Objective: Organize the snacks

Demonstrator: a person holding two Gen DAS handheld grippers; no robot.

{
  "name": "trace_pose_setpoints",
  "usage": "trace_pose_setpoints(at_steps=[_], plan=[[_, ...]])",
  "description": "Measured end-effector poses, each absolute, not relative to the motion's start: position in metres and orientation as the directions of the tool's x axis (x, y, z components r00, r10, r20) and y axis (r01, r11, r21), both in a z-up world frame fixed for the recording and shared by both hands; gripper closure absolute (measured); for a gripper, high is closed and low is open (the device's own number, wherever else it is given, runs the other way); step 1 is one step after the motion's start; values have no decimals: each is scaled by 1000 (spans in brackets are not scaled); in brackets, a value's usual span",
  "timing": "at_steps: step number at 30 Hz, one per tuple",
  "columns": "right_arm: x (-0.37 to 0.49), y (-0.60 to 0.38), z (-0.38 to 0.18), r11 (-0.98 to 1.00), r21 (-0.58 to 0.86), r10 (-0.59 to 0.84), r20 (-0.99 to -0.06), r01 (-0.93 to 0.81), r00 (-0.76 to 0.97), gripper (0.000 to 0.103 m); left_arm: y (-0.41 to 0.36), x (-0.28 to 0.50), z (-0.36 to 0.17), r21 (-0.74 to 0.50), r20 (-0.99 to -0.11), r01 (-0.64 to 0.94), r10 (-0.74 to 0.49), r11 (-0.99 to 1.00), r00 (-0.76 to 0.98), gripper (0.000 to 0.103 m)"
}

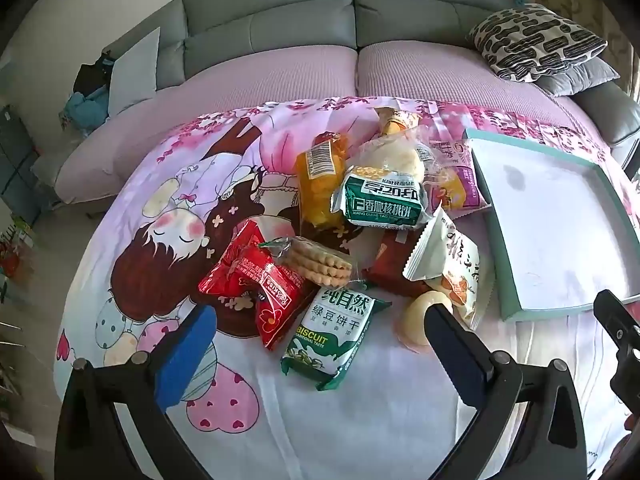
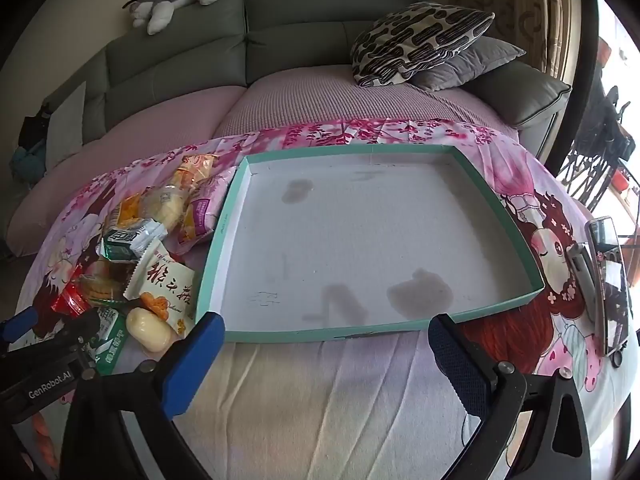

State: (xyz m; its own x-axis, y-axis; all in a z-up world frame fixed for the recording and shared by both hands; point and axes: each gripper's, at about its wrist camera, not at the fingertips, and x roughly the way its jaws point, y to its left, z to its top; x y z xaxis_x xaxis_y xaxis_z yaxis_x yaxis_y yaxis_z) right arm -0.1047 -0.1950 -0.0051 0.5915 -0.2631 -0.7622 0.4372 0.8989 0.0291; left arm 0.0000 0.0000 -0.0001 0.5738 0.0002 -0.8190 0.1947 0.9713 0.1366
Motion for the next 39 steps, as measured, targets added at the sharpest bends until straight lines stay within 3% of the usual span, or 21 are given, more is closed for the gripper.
trace_pose_setpoints(at_steps=[28, 39], plan=[[-105, -195, -6, 899, 28, -263, -763, 437, 591, 0, 0, -1, -1, 136, -818, 197, -2, 971, 575, 0], [-104, -194, -9, 901, 14, -269, -767, 434, 583, 0, 10, -1, -2, 76, -812, 184, -47, 980, 582, 0]])
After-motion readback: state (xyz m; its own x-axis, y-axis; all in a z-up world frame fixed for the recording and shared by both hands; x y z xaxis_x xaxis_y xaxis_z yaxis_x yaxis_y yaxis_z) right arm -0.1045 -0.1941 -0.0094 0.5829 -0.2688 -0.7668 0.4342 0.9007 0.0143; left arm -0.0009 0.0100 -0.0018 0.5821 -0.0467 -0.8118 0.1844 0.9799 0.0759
